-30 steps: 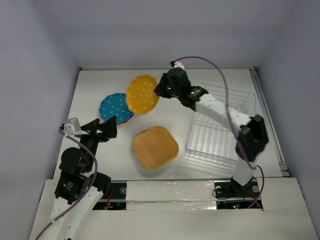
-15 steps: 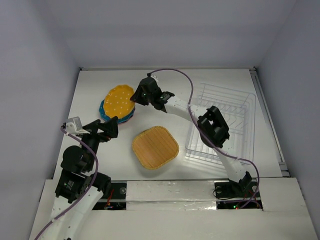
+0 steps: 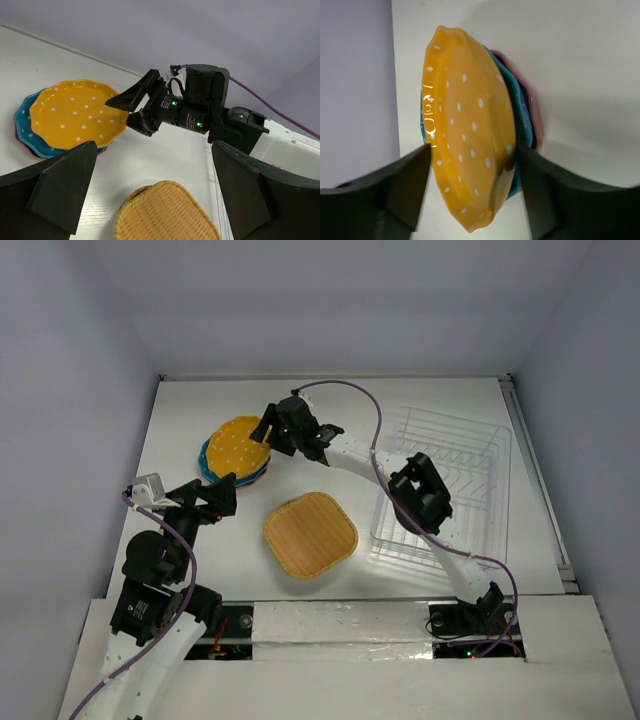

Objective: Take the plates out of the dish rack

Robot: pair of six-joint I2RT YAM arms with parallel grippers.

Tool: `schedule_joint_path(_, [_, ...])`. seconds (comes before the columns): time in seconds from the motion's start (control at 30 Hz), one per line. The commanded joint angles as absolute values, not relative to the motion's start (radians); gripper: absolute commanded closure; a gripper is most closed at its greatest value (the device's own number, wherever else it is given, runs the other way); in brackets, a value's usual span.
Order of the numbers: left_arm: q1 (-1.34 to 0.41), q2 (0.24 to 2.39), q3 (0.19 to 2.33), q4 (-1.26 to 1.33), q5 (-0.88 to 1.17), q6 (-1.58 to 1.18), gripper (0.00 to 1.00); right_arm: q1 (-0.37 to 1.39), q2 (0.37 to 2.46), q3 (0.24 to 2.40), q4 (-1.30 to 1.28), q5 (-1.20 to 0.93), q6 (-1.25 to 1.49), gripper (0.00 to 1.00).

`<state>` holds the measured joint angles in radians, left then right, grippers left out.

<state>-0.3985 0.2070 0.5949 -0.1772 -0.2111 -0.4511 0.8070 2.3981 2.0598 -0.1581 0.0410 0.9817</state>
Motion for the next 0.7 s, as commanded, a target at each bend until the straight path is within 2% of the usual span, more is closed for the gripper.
schedule_joint_path(0.0, [-0.405,0.212,0.615,-0.156,-0.207,-0.456,0.01,0.836,2.327,2.135,-0.168,0.041,0.916,0.21])
schedule_joint_path(0.1, [-0.405,0.206,0.617,-0.161,-0.207,-0.457,0.01,0.847,2.281,2.128,-0.264,0.084,0.829,0.03])
schedule_joint_path(0.13, [-0.405,0.206,0.618,-0.163,-0.207,-0.459,0.01,0.847,2.263,2.112,-0.287,0.101,0.812,0.0])
schedule_joint_path(0.4, [-0.405,0.193,0.627,-0.178,-0.207,-0.46,0.01,0.847,1.982,1.794,-0.212,0.193,0.701,0.0])
schedule_joint_path(0.47, [-0.405,0.189,0.63,-0.183,-0.207,-0.46,0.01,0.847,1.847,1.711,-0.177,0.216,0.677,0.04])
schedule_joint_path(0.5, [-0.405,0.184,0.632,-0.186,-0.207,-0.46,0.01,0.847,1.794,1.61,-0.151,0.227,0.657,0.18])
schedule_joint_path(0.57, [-0.405,0.186,0.634,-0.189,-0.207,-0.46,0.01,0.847,1.612,1.502,-0.132,0.27,0.631,0.57])
schedule_joint_path(0.6, [-0.405,0.193,0.637,-0.192,-0.207,-0.459,0.01,0.847,1.542,1.444,-0.118,0.279,0.602,0.95])
schedule_joint_path(0.63, [-0.405,0.196,0.638,-0.192,-0.207,-0.457,0.01,0.847,1.47,1.328,-0.115,0.29,0.591,1.0])
schedule_joint_path(0.67, [-0.405,0.201,0.638,-0.189,-0.207,-0.454,0.01,0.847,1.318,1.266,-0.109,0.291,0.583,1.0])
